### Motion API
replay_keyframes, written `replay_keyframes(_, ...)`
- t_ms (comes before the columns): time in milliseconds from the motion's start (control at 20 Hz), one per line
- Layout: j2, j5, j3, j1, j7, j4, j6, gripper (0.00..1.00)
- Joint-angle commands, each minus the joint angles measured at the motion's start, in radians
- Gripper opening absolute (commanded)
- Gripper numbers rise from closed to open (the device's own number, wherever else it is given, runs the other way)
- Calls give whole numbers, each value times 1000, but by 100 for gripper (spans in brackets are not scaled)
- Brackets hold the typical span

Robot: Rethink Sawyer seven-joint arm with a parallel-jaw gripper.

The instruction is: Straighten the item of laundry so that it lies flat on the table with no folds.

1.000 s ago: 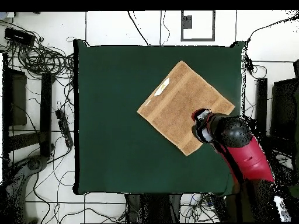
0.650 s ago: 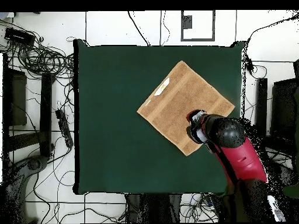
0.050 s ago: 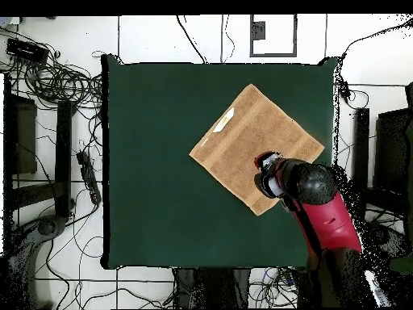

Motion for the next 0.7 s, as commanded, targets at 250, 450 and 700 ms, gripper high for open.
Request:
replay_keyframes(250,87,88,142,36,270,95,-96,100)
replay_keyframes(450,118,93,88,76,343,63,-78,100)
replay_keyframes(700,127,103,27,122,414,50,-50,100)
